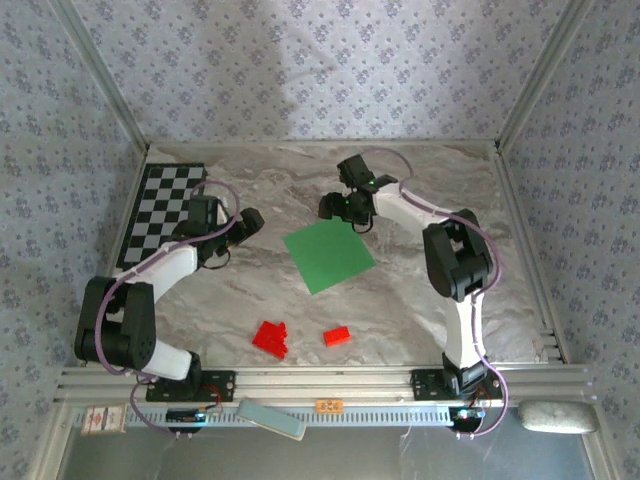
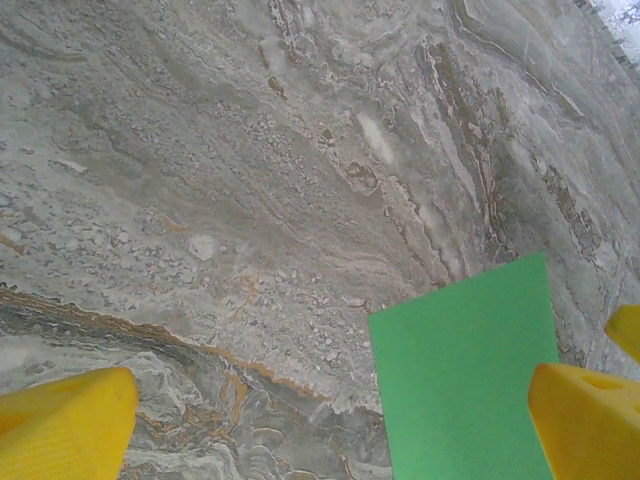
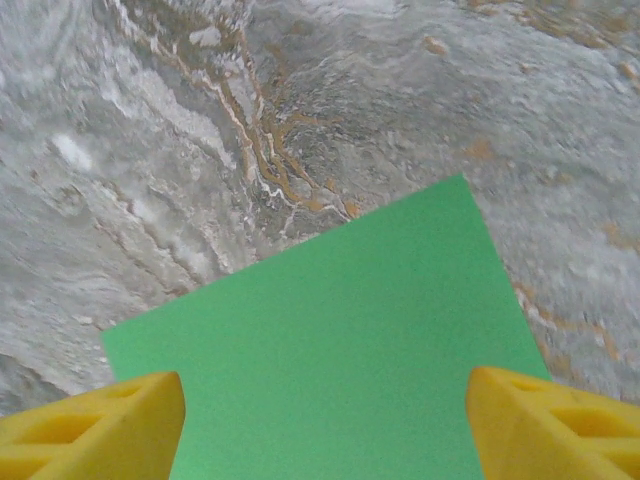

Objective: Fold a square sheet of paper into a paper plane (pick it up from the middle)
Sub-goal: Move the square sheet of paper to the center of the table.

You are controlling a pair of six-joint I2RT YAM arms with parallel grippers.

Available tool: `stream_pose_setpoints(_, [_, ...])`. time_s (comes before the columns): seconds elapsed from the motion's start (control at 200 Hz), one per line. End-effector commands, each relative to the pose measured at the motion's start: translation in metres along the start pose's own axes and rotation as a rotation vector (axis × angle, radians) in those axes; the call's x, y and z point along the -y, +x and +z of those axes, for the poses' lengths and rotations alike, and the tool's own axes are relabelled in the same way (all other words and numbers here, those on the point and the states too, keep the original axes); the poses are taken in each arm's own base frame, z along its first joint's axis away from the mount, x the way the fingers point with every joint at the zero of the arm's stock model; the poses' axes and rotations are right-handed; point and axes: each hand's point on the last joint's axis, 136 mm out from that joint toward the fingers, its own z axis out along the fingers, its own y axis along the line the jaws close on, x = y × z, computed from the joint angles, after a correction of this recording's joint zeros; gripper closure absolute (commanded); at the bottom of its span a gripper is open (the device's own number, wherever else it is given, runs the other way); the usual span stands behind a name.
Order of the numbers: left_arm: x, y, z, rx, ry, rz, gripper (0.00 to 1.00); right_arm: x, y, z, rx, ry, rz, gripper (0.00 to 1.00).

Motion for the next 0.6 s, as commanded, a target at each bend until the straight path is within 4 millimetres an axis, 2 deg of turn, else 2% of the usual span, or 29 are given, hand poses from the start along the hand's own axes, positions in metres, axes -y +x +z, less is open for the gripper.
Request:
stream_pose_setpoints(0.0, [0.013, -0.005, -0.005, -0.001, 0.025, -0.007, 0.00, 0.008, 0.007, 0.011, -0.082, 0.049, -0.125, 0.25])
stream_pose_setpoints(0.08, [0.013, -0.005, -0.005, -0.005, 0.023, -0.009, 0.00, 0.006, 0.000, 0.020, -0.086, 0.041, -0.154, 0.27])
stream_pose_setpoints(0.28, [0.014, -0.001, -0.005, -0.016, 0.009, -0.004, 0.00, 0.002, -0.003, 0.041, -0.109, 0.019, -0.223, 0.29])
stream_pose_setpoints(0.415, [0.013, 0.002, -0.004, -0.025, -0.002, 0.001, 0.00, 0.005, 0.002, 0.051, -0.141, 0.031, -0.244, 0.29])
stream_pose_setpoints(0.595, [0.012, 0.004, -0.001, -0.036, -0.008, -0.002, 0.00, 0.020, 0.013, 0.060, -0.170, 0.090, -0.226, 0.28])
